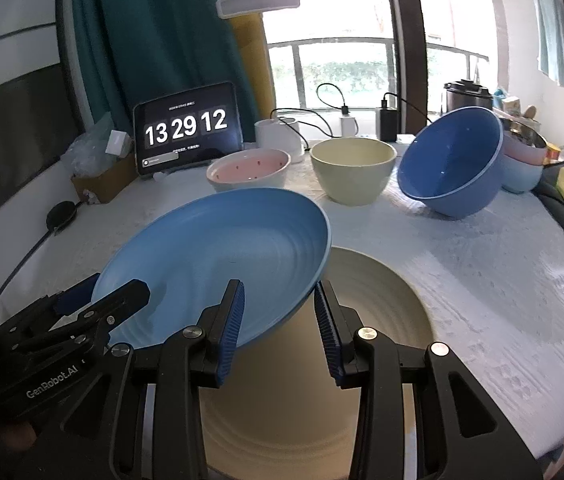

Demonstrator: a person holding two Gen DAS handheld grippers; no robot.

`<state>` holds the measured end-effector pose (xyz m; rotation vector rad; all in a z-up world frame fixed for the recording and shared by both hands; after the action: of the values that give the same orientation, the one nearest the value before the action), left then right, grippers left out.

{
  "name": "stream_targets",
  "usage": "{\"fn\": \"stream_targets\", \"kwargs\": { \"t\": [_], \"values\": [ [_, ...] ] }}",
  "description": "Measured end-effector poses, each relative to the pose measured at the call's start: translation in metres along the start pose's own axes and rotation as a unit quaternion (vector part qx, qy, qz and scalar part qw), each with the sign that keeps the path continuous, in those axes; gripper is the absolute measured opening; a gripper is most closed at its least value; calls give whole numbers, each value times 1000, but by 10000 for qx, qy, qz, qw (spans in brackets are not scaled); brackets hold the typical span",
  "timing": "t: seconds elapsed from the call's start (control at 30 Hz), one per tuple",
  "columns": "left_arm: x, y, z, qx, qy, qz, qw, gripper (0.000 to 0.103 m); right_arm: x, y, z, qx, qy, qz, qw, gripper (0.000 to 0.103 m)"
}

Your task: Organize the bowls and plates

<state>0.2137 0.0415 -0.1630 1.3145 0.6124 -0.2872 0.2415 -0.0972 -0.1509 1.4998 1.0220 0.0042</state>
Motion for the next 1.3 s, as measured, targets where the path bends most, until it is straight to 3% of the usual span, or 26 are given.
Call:
{"fn": "stream_targets", "kwargs": {
  "t": [0.6, 1.3],
  "values": [
    [-9, -16, 42, 386, -219, -88, 9990, 69, -29, -21, 33, 302, -230, 73, 9993, 39],
    [-15, -35, 63, 658, -374, -305, 9967, 69, -43, -39, 49, 463, -377, 18, 9982, 39]
  ]
}}
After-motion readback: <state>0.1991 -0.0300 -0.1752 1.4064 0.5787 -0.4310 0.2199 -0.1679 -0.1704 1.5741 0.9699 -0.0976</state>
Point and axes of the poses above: each gripper's, at about its wrist camera, not at the fingertips, and x roughly the way its jaws point, z to its right, y to its top, the point moved 10 cm from there along x, roughly the way its jaws point, and after that the axes turned 11 degrees about y, right-handed, at the moved point
